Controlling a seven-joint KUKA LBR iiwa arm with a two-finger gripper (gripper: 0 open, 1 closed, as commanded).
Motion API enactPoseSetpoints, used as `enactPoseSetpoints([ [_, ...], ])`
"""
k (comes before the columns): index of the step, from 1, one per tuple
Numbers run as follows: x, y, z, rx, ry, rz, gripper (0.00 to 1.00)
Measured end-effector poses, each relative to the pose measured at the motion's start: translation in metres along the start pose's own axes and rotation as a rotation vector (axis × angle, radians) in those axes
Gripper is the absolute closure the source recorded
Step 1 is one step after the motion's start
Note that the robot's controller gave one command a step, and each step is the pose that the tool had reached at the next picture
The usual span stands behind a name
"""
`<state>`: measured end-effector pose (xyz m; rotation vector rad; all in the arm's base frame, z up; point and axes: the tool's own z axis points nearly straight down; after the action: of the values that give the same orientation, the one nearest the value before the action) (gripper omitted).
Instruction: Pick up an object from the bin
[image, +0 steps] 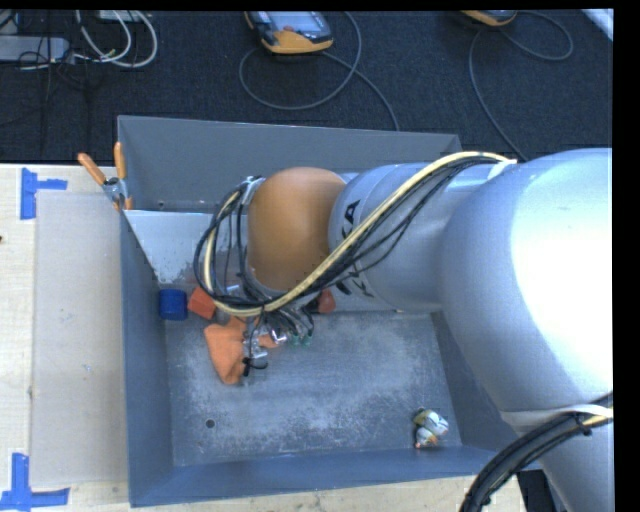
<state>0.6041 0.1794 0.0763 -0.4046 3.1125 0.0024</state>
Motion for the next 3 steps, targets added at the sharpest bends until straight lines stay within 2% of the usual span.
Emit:
enactPoseSetpoints([
  [1, -0.007, 0.003, 0.004, -0.001, 0.0, 0.065, 0.0],
  [2, -0.007, 0.007, 0.005, 0.0, 0.0, 0.087, 0.0],
  [3, -0.008, 0.014, 0.005, -0.001, 0.0, 0.392, 0.0],
])
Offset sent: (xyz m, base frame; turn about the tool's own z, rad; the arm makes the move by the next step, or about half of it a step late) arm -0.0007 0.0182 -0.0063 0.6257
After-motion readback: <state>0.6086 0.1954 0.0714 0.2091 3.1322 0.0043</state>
